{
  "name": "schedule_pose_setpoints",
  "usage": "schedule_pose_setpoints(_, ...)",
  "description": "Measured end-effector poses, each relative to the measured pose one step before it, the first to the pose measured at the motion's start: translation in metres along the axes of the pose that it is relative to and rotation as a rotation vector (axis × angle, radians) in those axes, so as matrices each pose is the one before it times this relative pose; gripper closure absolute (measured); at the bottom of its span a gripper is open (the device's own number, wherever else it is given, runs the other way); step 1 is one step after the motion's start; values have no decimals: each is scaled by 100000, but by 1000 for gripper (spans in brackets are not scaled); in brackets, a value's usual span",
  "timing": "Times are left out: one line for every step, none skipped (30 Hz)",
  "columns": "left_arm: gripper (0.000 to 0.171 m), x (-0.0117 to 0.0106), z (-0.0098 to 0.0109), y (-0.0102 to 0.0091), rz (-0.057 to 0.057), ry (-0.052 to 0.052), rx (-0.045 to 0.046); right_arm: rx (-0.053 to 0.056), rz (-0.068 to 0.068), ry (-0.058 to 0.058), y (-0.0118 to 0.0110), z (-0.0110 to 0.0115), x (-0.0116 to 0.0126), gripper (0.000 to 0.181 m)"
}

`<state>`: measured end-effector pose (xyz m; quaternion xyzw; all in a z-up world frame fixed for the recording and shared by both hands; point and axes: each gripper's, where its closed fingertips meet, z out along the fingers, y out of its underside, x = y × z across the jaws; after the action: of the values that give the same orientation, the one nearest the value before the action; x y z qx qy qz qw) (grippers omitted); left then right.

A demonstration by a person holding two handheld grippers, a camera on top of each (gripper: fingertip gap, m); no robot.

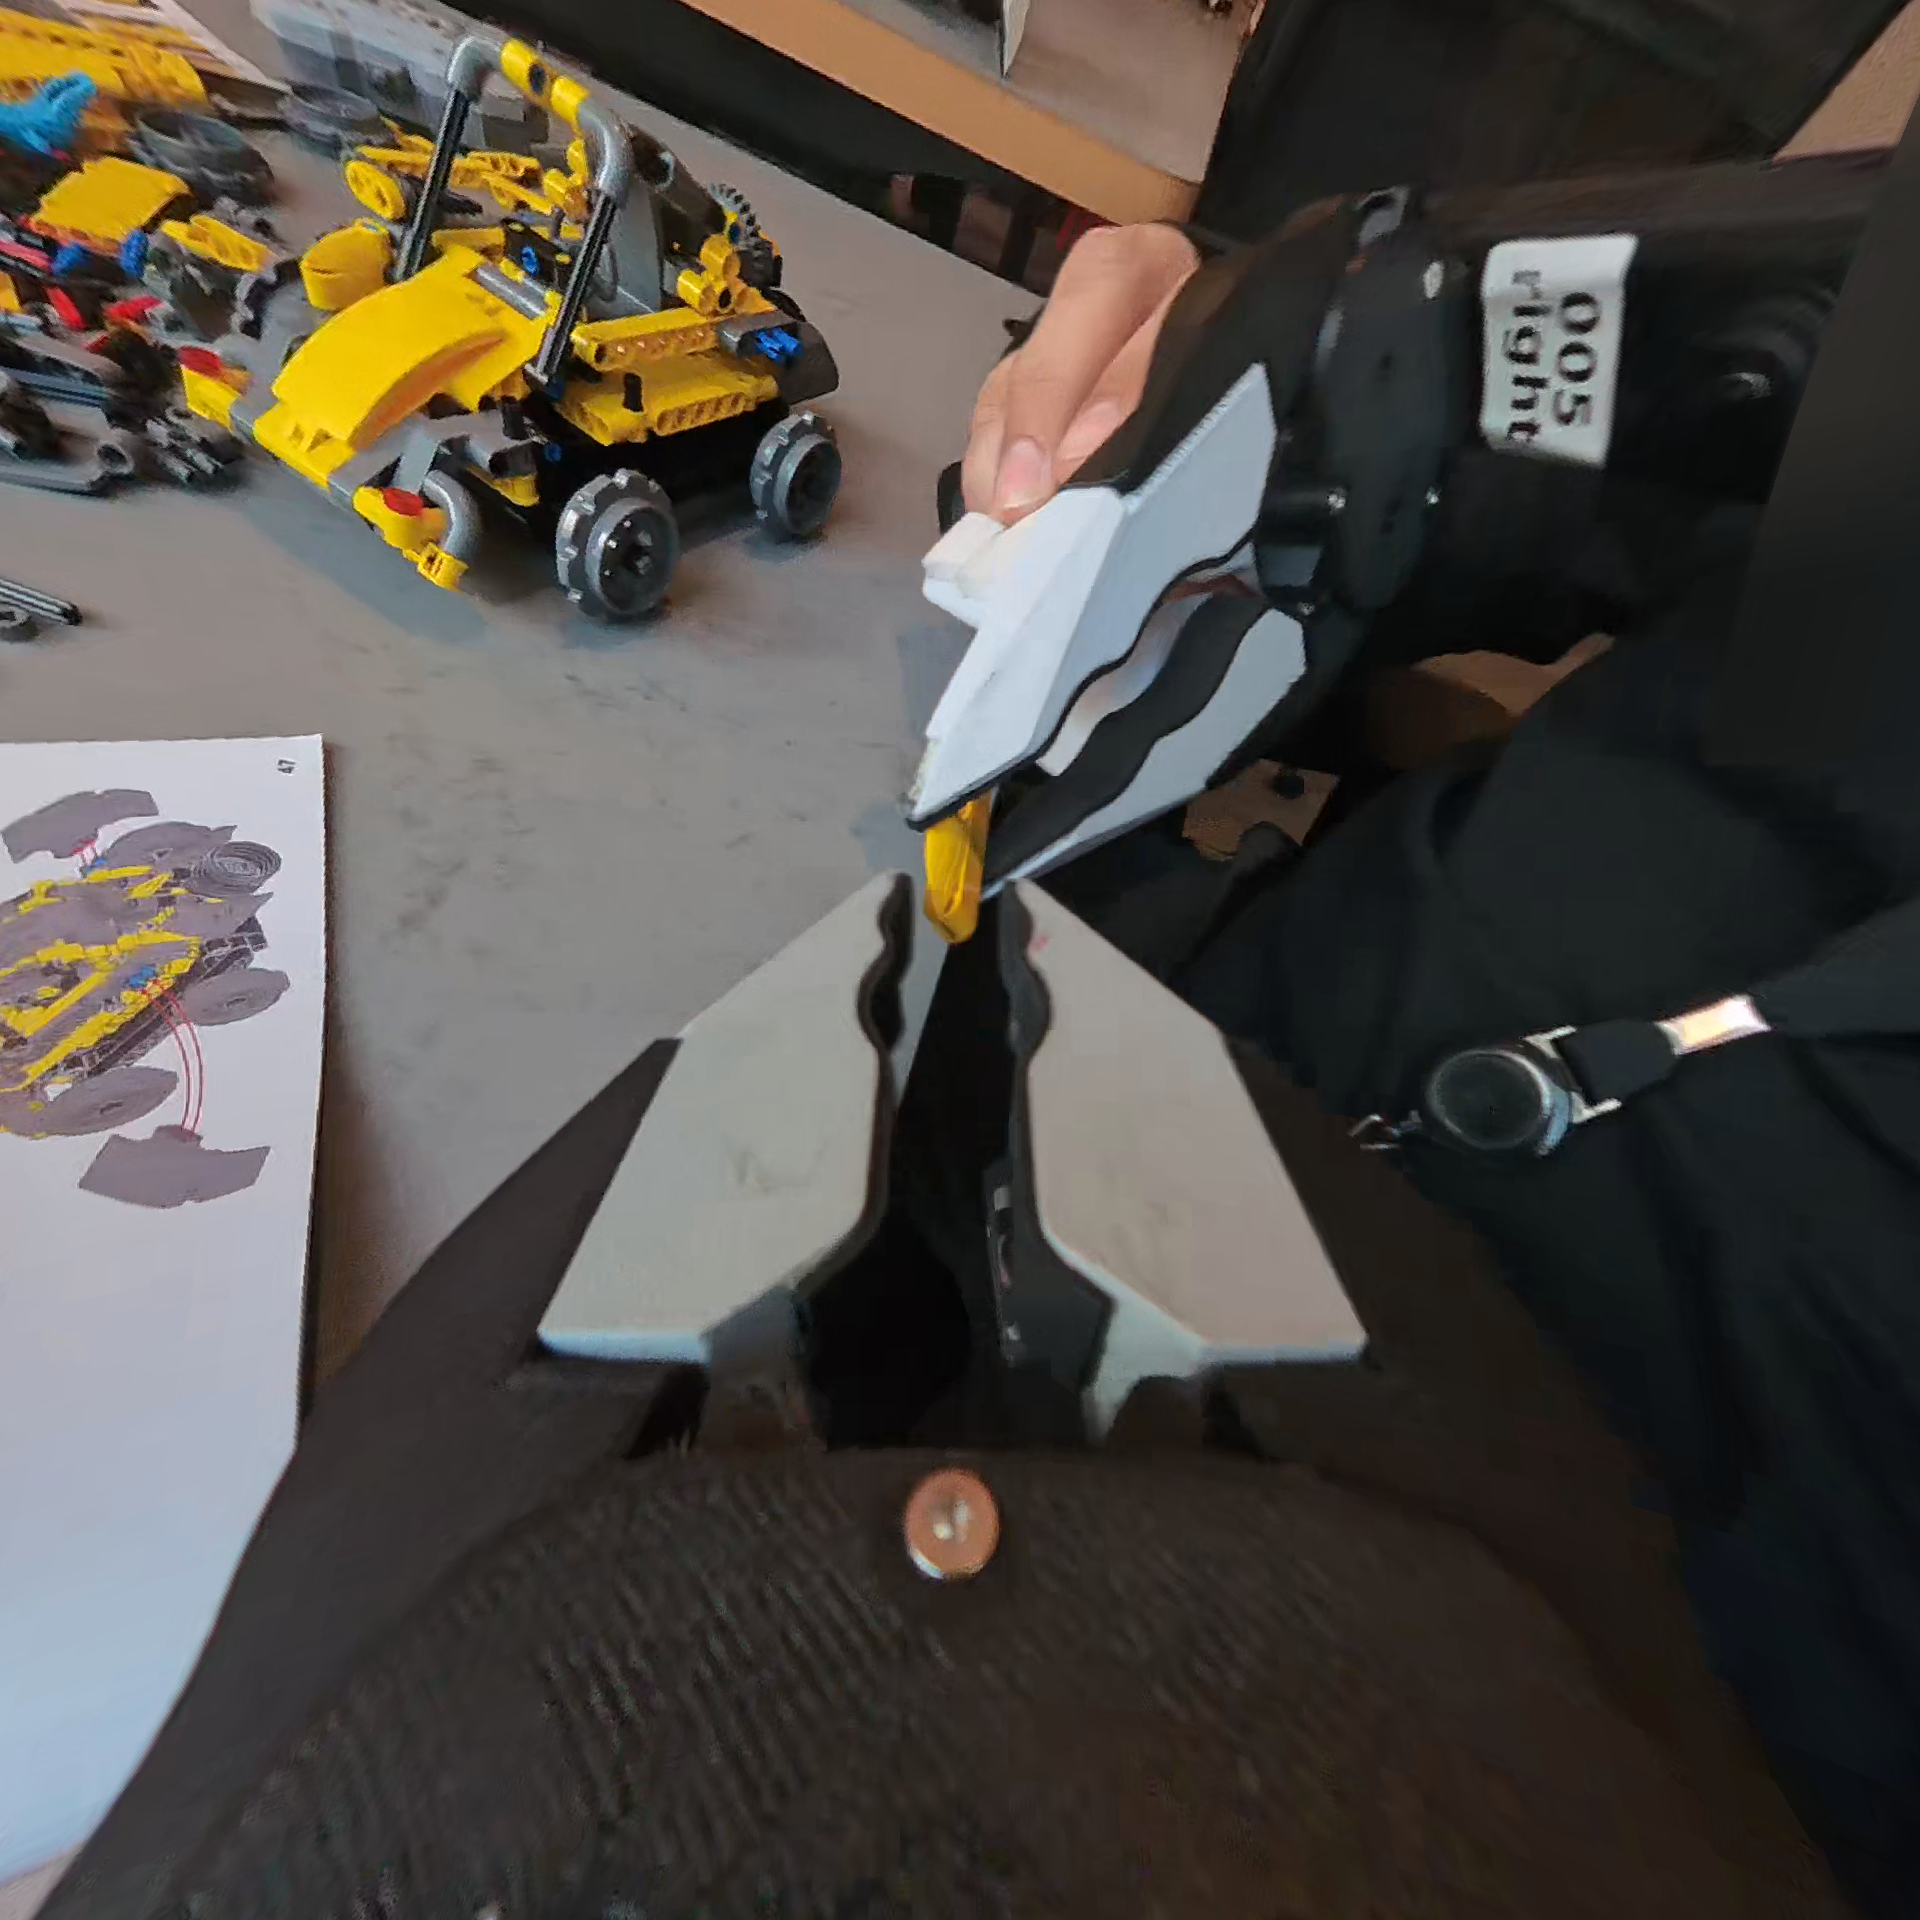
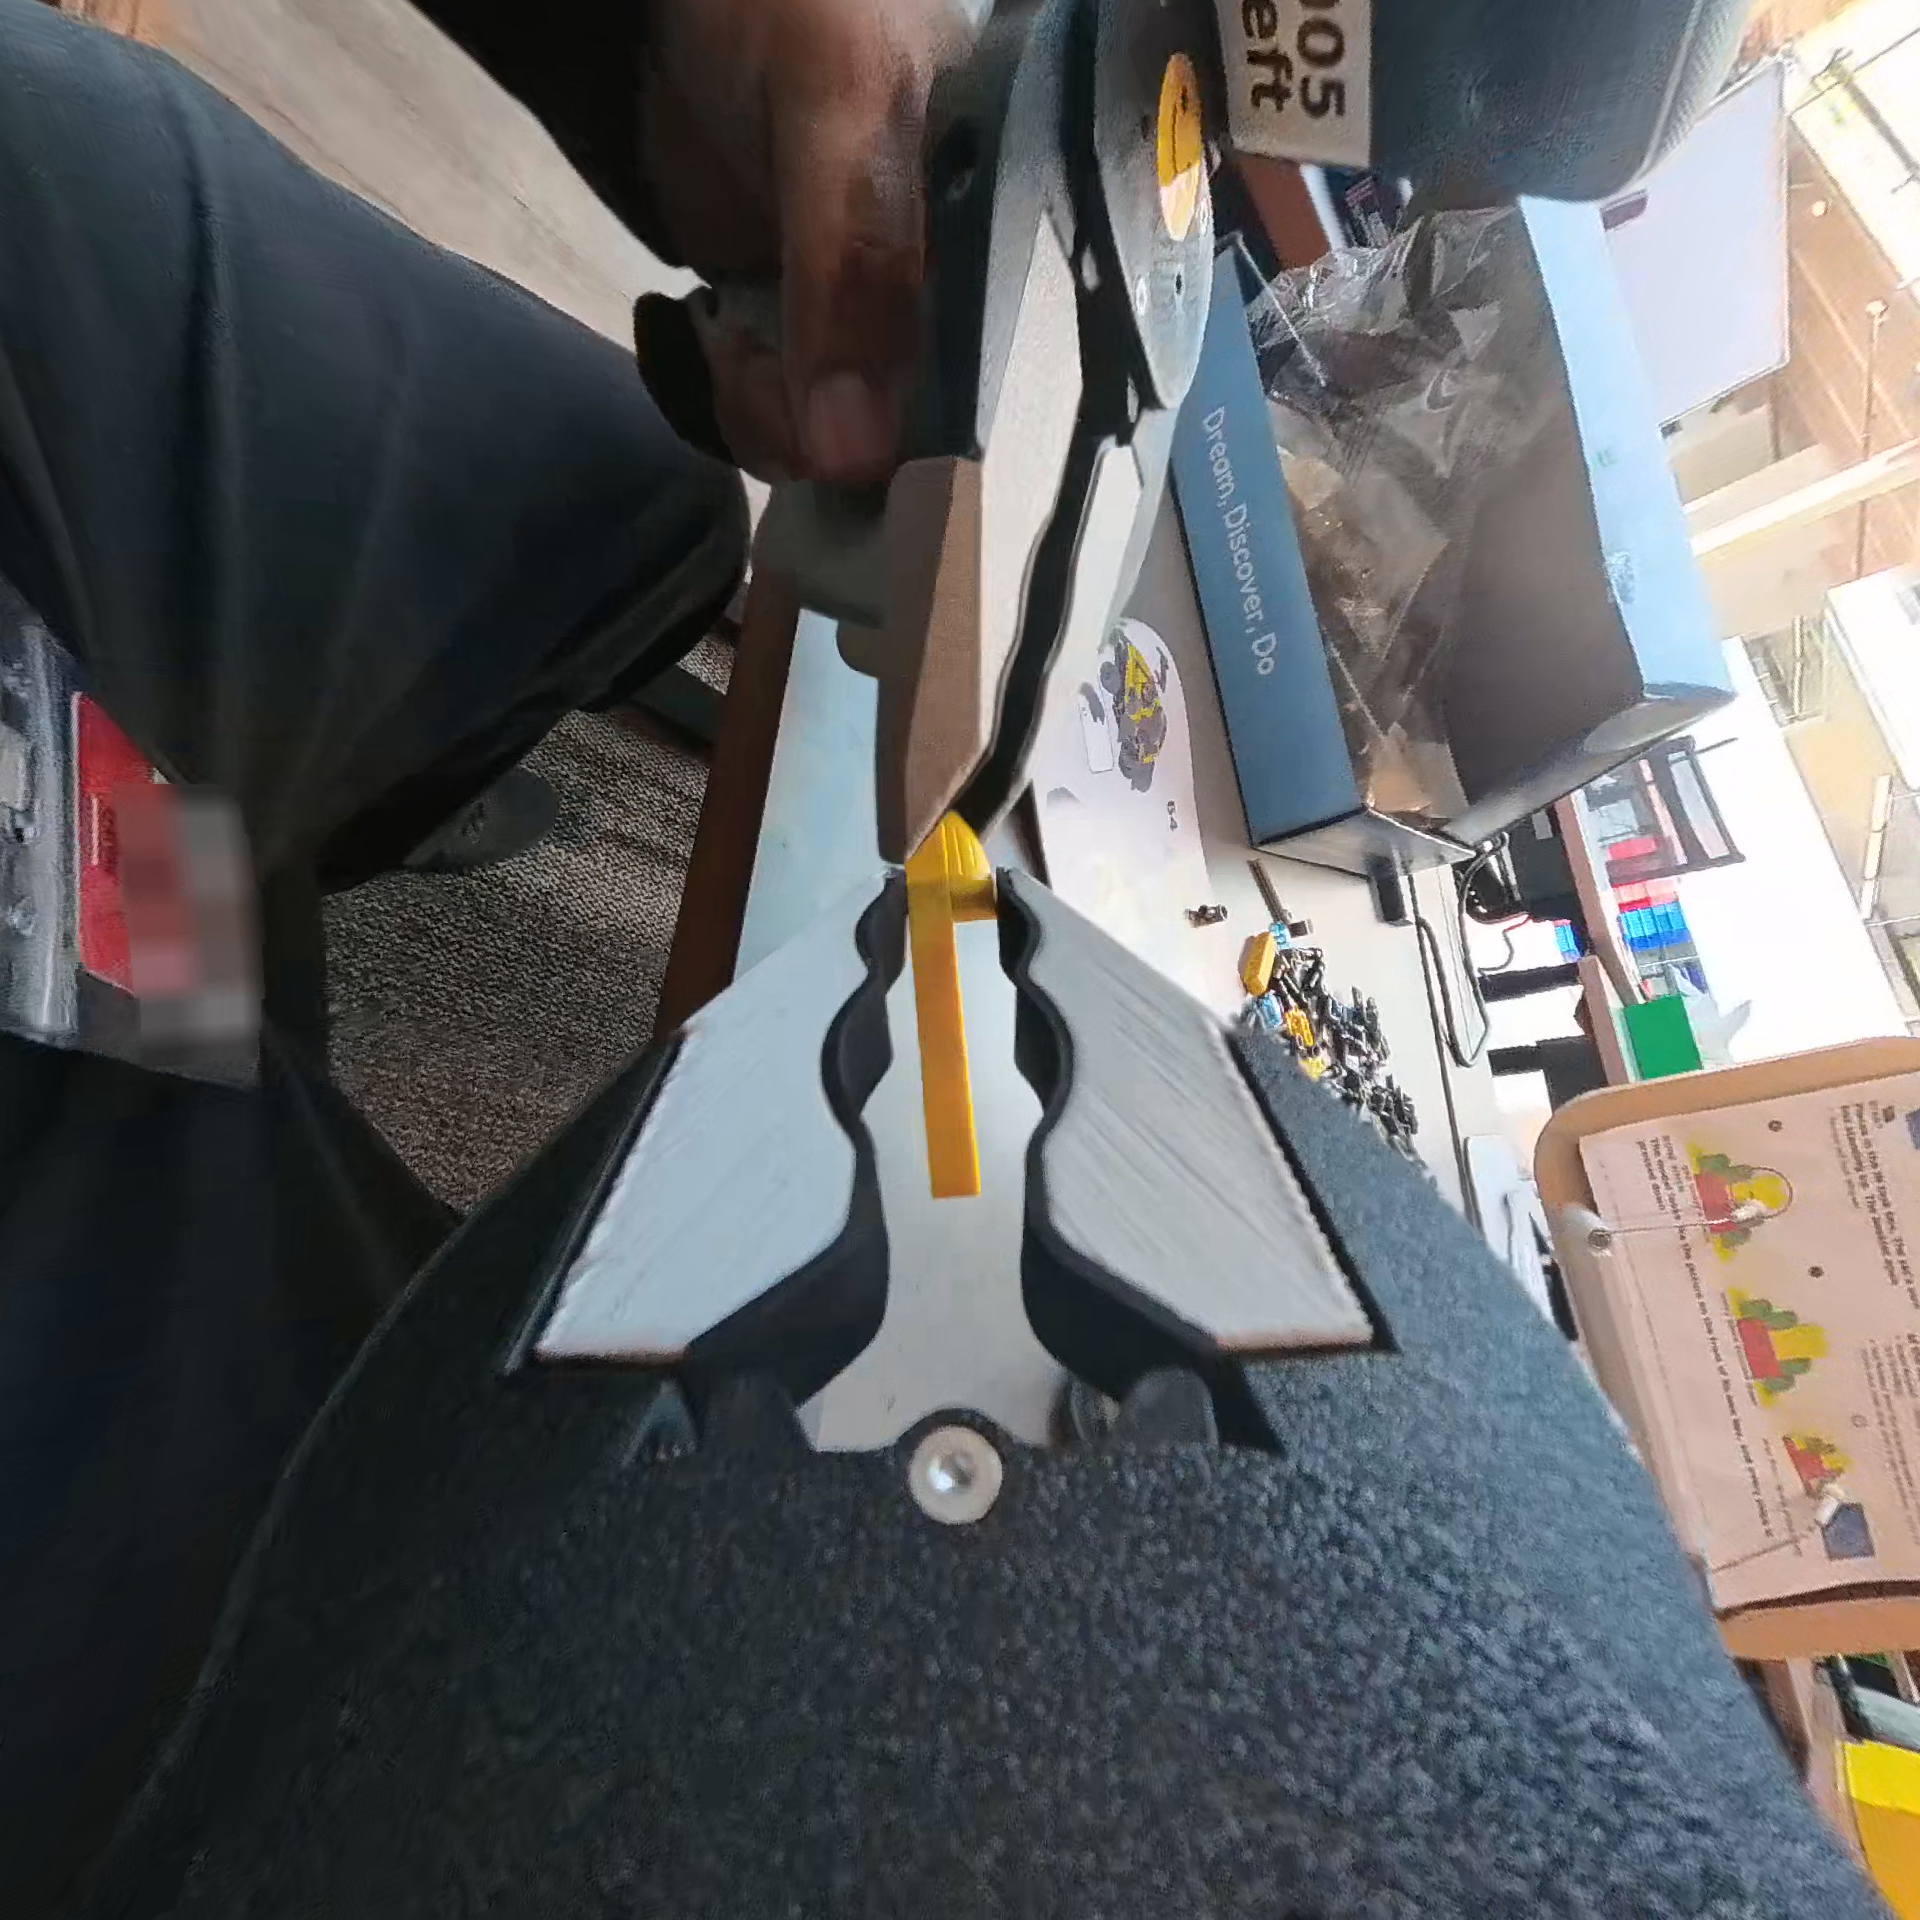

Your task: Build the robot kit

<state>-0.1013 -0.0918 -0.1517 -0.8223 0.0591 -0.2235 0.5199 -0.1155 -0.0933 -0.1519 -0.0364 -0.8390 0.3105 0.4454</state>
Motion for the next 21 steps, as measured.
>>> schedule_pose_setpoints(165,-197,200,179,-45,-1038,-787,-932,370,624,181,20,65,164)
schedule_pose_setpoints(165,-120,117,25,621,-1093,175,492,184,295,-10,-41,-11,164)
schedule_pose_setpoints(165,-86,54,-61,1167,-1396,691,1126,602,-1270,-89,-29,-240,163)
schedule_pose_setpoints(165,-48,49,56,1529,-1461,-278,381,1595,-3172,25,47,-473,153)
schedule_pose_setpoints(166,-61,49,181,1756,-1744,-1484,-588,3377,-3176,157,56,-427,139)
schedule_pose_setpoints(166,-240,9,178,2749,-2890,-1751,-934,4083,-2080,304,-9,-216,138)
schedule_pose_setpoints(167,-272,-61,8,3156,-2854,-577,1137,4498,-273,143,-103,123,138)
schedule_pose_setpoints(167,-204,-72,-120,2004,-1816,345,1565,5445,965,148,-198,397,143)
schedule_pose_setpoints(167,-209,-19,-56,1019,-1283,234,1736,6151,1138,98,-192,517,145)
schedule_pose_setpoints(167,-349,-5,130,929,-1883,-522,1087,6126,840,102,-187,510,145)
schedule_pose_setpoints(167,-444,-78,213,810,-2472,-1114,425,5278,1880,157,-156,680,146)
schedule_pose_setpoints(167,-377,-203,68,558,-2157,-280,53,4149,2430,207,-114,742,146)
schedule_pose_setpoints(167,-221,-310,-185,698,-1377,1315,125,3205,1548,174,-93,592,145)
schedule_pose_setpoints(167,-189,-385,-255,775,-1080,1738,432,2898,823,83,-76,426,144)
schedule_pose_setpoints(167,-244,-365,-191,781,-1212,1269,759,2907,575,10,-49,346,143)
schedule_pose_setpoints(167,-168,-318,-92,1019,-725,949,665,2730,96,15,0,228,142)
schedule_pose_setpoints(167,-169,-251,46,967,-771,382,142,2599,-899,3,52,74,139)
schedule_pose_setpoints(167,-236,-185,134,188,-1483,-297,31,2298,-1139,-74,71,28,134)
schedule_pose_setpoints(167,4,-135,109,-189,-312,-260,460,2159,-1358,-180,65,21,130)
schedule_pose_setpoints(167,289,-123,41,448,1096,128,779,2353,-3062,-255,62,-204,129)
schedule_pose_setpoints(167,390,-127,-27,2404,975,672,886,2507,-6649,-272,44,-731,134)
